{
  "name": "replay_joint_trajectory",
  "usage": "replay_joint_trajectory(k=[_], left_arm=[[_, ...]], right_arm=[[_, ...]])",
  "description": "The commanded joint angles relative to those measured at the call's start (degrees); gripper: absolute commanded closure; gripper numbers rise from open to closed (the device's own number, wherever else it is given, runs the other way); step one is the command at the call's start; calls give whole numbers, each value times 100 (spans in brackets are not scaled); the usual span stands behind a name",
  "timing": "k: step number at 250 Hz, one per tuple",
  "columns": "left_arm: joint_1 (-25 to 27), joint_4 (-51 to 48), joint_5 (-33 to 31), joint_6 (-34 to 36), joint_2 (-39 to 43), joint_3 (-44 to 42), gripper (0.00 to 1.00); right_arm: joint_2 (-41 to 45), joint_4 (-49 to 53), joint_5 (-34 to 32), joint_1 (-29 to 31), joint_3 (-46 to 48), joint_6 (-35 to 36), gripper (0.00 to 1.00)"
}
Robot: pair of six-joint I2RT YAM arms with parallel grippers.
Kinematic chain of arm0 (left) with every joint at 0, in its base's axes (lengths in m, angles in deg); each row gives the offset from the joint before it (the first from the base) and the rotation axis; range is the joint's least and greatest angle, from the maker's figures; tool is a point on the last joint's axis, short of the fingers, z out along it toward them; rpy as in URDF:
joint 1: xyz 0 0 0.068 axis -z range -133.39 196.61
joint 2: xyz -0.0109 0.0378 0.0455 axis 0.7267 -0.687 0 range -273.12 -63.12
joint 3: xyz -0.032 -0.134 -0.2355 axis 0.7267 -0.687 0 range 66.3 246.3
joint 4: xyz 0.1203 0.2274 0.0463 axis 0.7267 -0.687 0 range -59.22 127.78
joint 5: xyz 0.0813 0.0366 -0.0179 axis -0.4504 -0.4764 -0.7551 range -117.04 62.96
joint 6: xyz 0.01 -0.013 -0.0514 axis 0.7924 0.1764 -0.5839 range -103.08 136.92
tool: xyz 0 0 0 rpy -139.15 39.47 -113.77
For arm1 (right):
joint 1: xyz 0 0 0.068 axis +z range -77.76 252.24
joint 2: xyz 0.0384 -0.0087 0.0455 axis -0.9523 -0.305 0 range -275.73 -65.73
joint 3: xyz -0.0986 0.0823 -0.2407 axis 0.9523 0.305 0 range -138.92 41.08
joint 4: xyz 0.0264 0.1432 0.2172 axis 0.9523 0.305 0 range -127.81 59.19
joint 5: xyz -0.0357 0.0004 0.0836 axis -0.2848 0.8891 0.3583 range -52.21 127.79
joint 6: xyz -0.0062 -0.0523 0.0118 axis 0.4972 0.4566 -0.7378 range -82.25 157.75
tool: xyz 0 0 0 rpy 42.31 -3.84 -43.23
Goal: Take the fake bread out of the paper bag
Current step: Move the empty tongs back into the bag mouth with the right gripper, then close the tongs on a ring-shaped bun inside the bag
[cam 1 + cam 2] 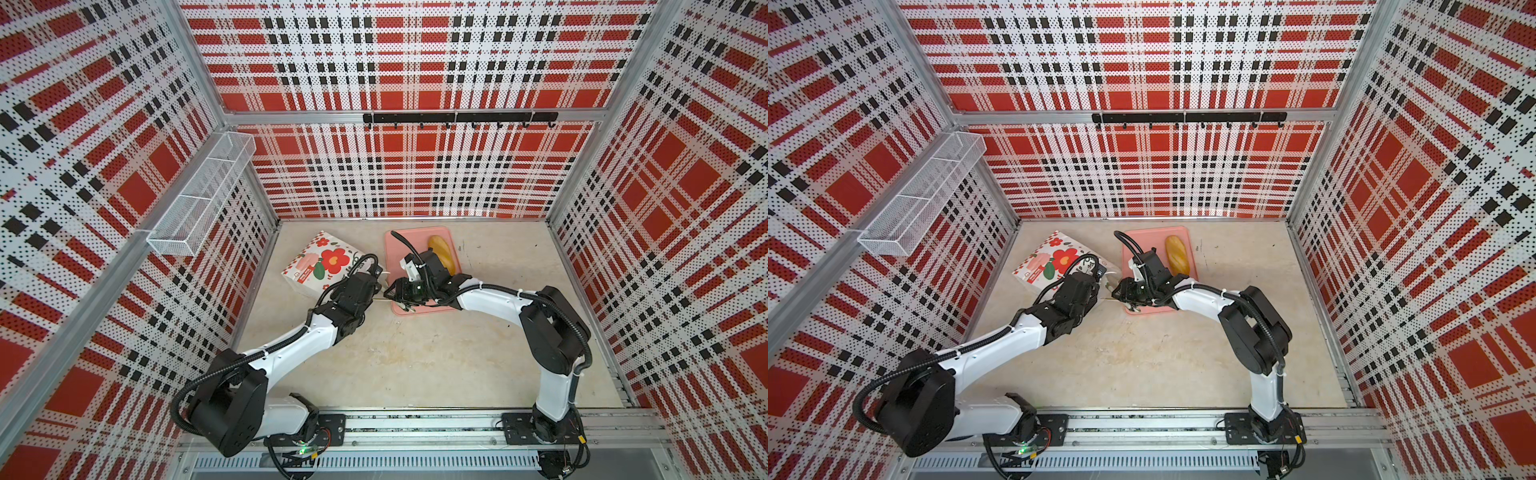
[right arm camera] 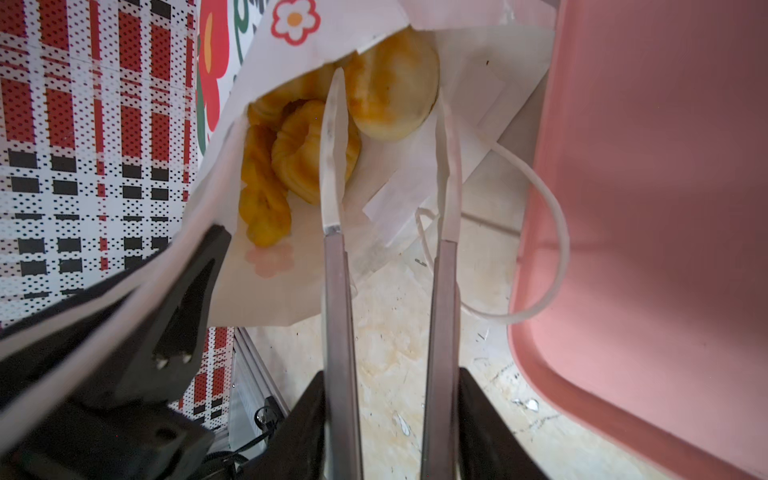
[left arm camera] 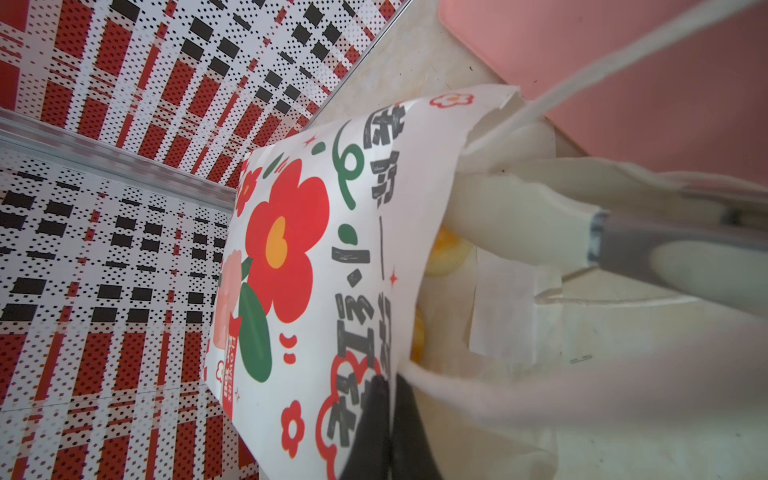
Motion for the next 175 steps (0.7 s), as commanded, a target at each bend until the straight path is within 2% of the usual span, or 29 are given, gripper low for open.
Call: replay_joint_trajectory(k=[1, 28, 126, 148, 175], left_arm=[[86, 35, 138, -124, 30, 127, 100], [103, 23, 138, -117, 27, 139, 100], [120, 51, 38, -99, 12, 123, 100], [117, 49, 27, -107, -17, 132, 100], [133, 85, -161, -189, -106, 131, 100]], right_arm=[[-146, 116, -159, 37, -471, 57, 52], [-348, 459, -182, 46, -780, 157, 49], [-1007, 854, -269, 181, -1503, 279, 50], [-1169, 970, -332, 259, -1706, 329, 56], [-1212, 1129, -351, 339, -1867, 375, 69]])
